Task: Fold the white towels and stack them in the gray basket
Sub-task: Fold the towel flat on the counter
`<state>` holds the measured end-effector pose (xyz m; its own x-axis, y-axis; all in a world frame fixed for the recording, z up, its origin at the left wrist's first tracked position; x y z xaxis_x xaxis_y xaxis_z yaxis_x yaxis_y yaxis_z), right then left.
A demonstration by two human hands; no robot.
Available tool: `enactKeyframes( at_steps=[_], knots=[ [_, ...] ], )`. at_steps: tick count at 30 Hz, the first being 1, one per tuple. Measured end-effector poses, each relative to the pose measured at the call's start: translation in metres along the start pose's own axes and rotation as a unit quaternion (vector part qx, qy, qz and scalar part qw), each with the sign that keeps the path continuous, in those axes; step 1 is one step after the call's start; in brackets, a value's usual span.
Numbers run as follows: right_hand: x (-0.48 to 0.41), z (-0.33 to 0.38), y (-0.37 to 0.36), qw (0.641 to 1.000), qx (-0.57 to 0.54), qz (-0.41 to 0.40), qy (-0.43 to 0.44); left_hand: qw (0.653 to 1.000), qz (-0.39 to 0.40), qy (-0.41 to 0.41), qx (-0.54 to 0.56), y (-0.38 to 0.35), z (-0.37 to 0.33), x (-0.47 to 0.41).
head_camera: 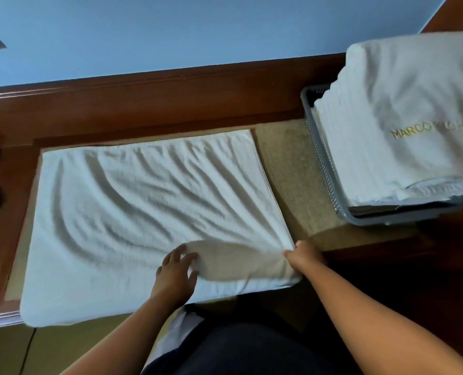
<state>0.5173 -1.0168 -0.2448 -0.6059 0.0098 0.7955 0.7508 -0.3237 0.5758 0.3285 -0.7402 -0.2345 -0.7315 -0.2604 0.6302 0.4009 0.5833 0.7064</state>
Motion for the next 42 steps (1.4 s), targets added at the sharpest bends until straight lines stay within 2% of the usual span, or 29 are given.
enactKeyframes(
  at_steps=[7,14,21,28,31,33,37,42],
  knots=[
    [-0.014,0.032,0.017,0.997,-0.063,0.018,0.028,1.000,0.008,0.010,-0.014,0.024,-0.007,-0.013],
    [-0.043,0.089,0.044,0.996,-0.044,0.000,0.081,1.000,0.003,0.021,-0.021,0.042,-0.002,-0.046],
    [-0.097,0.179,0.084,0.988,-0.035,-0.053,0.140,0.998,-0.041,0.048,-0.010,0.065,-0.004,-0.102],
    [-0.154,0.254,0.120,0.986,-0.058,-0.024,0.153,0.995,-0.078,0.052,-0.017,0.082,-0.004,-0.145],
    [-0.170,0.244,0.142,0.987,-0.101,-0.085,0.093,0.996,-0.082,0.039,-0.013,0.082,-0.003,-0.148],
    [-0.172,0.228,0.145,0.980,-0.142,-0.102,0.092,0.997,-0.064,0.022,-0.032,0.077,-0.004,-0.145],
    [-0.150,0.196,0.135,0.968,-0.210,-0.063,0.120,0.997,-0.054,0.009,-0.046,0.067,-0.010,-0.135],
    [-0.094,0.110,0.089,0.969,-0.230,-0.004,0.094,0.998,-0.025,-0.009,-0.052,0.048,-0.025,-0.112]
  ],
)
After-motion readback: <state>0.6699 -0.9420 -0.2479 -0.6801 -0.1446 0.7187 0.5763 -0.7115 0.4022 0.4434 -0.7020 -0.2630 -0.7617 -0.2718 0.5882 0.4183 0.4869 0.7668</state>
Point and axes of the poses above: each hand's wrist, its own x-axis away from the middle knuckle, its own y-axis out of the back of the hand, z = x × y, the point moved 1 cm from there along -x, towards the middle knuckle, and after that the axes turned 7 degrees about z, right-handed, at the moved point
